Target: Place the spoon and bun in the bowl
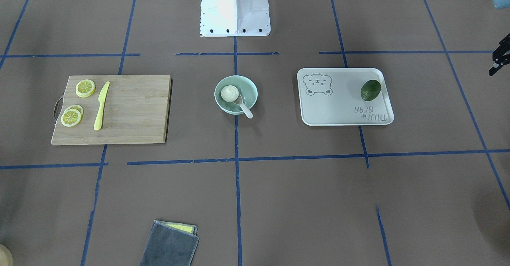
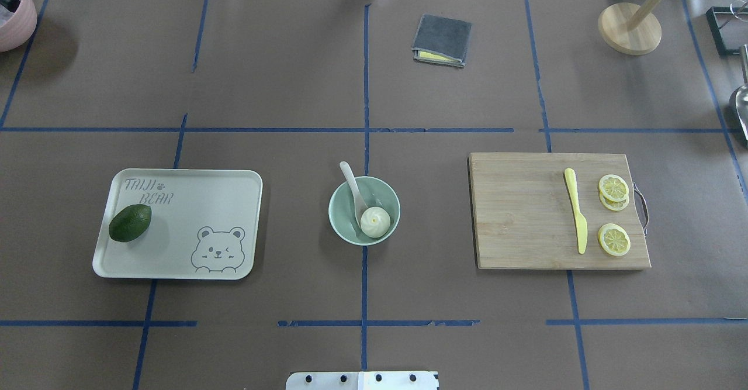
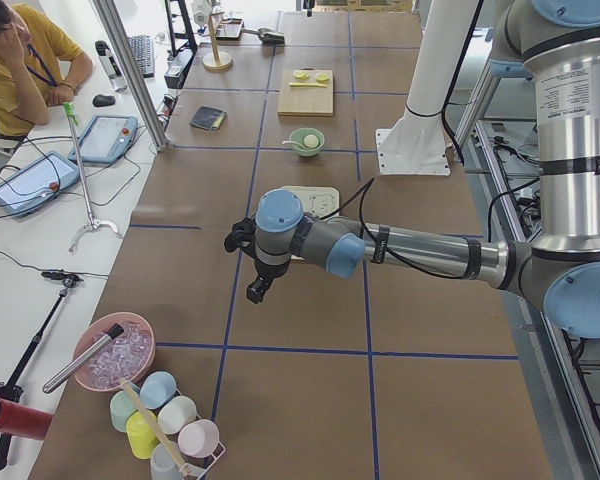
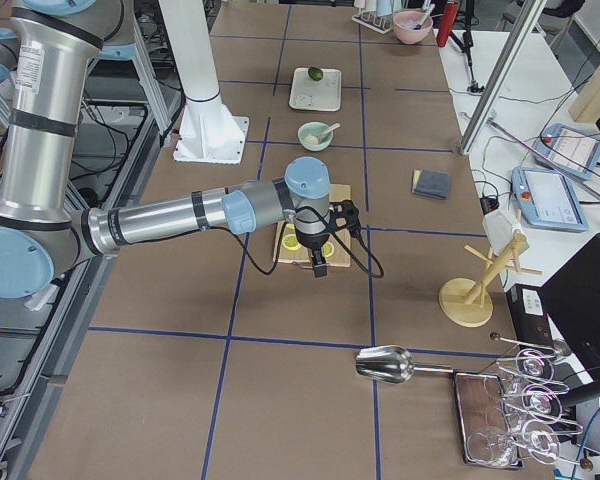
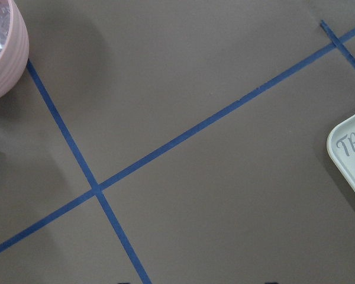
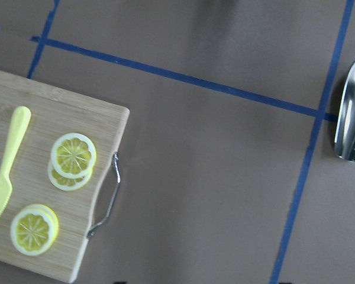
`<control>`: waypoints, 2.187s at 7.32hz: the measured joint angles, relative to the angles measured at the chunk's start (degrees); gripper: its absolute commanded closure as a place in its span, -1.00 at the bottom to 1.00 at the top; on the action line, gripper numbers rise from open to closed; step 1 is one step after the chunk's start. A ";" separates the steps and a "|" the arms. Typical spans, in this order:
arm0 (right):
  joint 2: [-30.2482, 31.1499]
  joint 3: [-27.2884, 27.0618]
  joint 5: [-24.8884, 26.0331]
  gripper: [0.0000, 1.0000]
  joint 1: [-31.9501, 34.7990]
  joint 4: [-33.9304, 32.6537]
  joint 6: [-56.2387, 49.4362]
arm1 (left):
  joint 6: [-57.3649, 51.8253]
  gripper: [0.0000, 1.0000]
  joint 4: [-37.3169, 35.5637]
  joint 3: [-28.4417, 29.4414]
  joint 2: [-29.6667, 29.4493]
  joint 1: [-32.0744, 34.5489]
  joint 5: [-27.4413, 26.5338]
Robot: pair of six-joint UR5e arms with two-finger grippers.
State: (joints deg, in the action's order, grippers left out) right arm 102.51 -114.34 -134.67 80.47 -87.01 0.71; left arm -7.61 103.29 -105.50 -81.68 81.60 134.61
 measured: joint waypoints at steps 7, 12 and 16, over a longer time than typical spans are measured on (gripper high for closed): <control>0.00 4.83 -3.52 -1.00 3.25 -6.60 -5.81 | 10.08 -1.00 -15.43 0.20 0.53 5.36 0.77; 0.26 7.67 -5.10 -1.00 4.98 -6.34 -5.74 | 5.89 -1.00 -15.14 0.35 1.16 5.83 0.83; -1.62 9.89 -4.18 -1.00 7.15 -6.04 -7.90 | 0.56 -1.00 -15.24 0.75 2.28 9.55 1.49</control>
State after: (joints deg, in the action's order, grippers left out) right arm 100.89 -104.45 -138.85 87.62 -93.05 -7.20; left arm -7.04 88.05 -104.75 -79.41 91.15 136.10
